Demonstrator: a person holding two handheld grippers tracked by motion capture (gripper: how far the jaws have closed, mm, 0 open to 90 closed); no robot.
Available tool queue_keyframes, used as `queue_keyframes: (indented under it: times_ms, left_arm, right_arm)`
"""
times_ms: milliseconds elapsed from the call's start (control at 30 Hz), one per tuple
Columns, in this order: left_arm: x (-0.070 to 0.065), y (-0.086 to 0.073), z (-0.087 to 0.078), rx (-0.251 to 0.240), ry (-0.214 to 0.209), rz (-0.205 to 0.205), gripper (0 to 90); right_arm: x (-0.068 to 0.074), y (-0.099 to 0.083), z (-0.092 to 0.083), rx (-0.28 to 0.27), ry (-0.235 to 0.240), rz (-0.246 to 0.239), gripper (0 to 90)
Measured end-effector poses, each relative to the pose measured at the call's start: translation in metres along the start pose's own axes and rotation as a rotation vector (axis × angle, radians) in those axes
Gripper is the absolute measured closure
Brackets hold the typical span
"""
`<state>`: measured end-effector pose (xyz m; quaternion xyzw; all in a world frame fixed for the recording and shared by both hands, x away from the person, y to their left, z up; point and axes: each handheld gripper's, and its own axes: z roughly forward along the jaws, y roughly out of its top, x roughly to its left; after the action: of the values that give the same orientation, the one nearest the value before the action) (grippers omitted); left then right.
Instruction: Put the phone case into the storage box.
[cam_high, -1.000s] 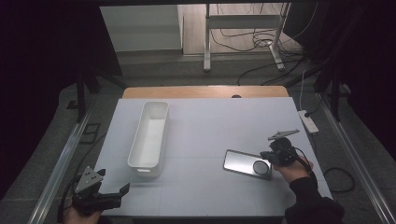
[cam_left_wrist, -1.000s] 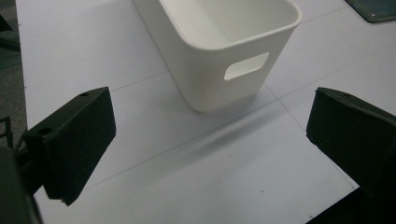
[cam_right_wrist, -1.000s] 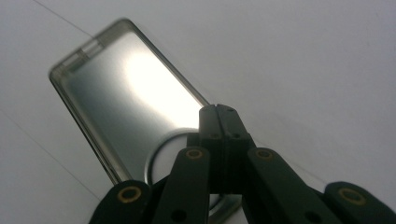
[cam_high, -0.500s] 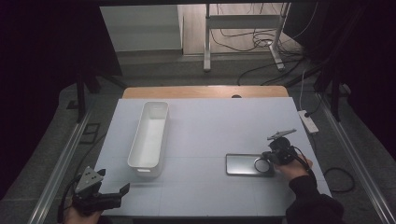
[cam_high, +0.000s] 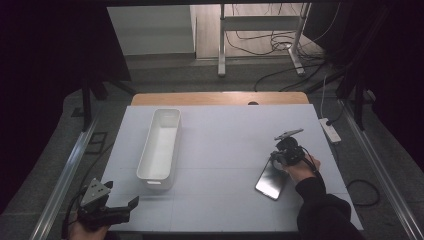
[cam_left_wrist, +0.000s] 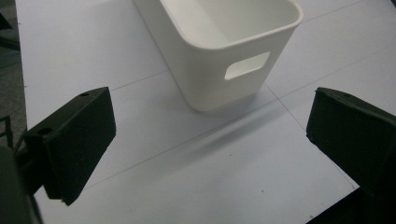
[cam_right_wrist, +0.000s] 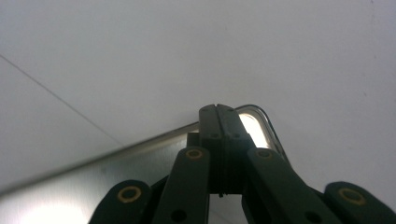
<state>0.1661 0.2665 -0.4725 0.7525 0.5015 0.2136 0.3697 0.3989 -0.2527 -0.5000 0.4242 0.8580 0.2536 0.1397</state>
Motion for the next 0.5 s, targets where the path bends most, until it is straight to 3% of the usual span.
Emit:
queue_keyframes:
  times_ms: [500]
  left_arm:
    - [0.000, 0.000, 0.000, -0.003, -0.002, -0.003, 2.2]
  right_arm:
    - [0.020, 0.022, 0.017, -0.010, 0.039, -0.042, 89.8]
